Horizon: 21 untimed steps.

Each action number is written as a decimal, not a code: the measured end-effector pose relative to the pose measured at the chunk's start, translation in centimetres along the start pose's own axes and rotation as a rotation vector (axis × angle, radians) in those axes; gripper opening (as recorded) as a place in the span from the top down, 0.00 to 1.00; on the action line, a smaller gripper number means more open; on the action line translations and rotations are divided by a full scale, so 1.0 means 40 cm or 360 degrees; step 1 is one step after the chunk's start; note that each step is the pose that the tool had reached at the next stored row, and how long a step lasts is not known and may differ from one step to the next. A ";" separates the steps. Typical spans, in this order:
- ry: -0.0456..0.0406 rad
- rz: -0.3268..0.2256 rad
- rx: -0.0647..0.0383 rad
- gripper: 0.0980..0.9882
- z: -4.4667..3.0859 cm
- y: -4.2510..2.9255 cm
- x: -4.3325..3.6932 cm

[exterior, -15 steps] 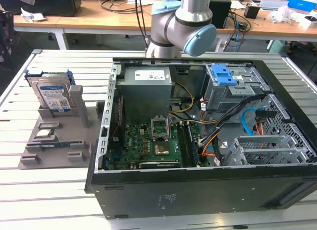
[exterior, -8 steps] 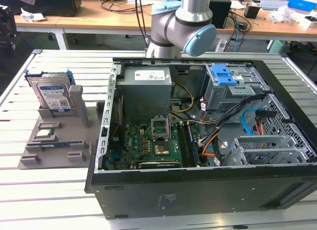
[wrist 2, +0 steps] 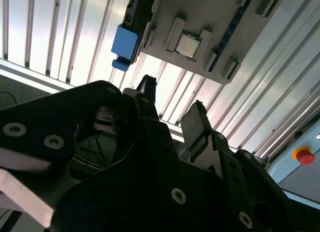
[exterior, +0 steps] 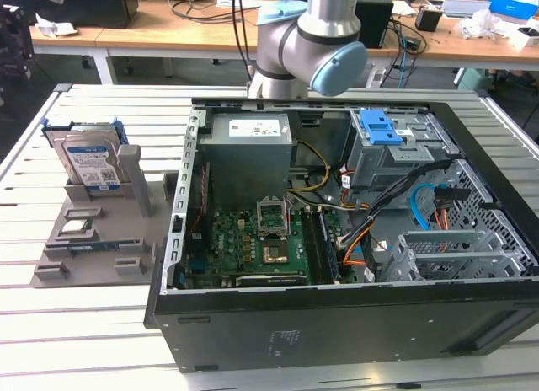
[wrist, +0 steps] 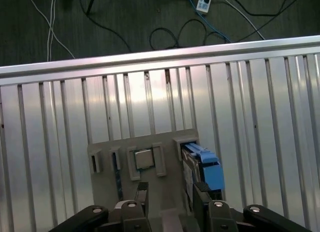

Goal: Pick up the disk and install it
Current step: 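Pick up the disk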

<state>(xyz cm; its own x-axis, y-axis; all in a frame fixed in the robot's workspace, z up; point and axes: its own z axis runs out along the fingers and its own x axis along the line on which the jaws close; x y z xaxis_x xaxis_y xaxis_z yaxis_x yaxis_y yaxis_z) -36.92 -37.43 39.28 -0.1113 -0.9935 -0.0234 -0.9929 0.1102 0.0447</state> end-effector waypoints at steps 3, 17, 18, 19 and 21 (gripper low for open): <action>0.0000 0.0000 0.0000 0.57 0.001 0.002 -0.019; 0.0000 0.0000 0.0000 0.57 0.006 0.006 -0.127; 0.0000 0.0000 0.0000 0.57 0.010 0.005 -0.128; 0.0000 0.0000 0.0000 0.57 0.013 0.005 -0.128; 0.0003 -0.0002 0.0000 0.57 0.020 0.003 -0.128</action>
<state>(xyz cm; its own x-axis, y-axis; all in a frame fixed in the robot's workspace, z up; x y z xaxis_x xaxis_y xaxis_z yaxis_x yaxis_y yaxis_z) -36.52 -32.29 38.62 -0.1102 -0.9937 -0.0216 -0.9930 0.1092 0.0448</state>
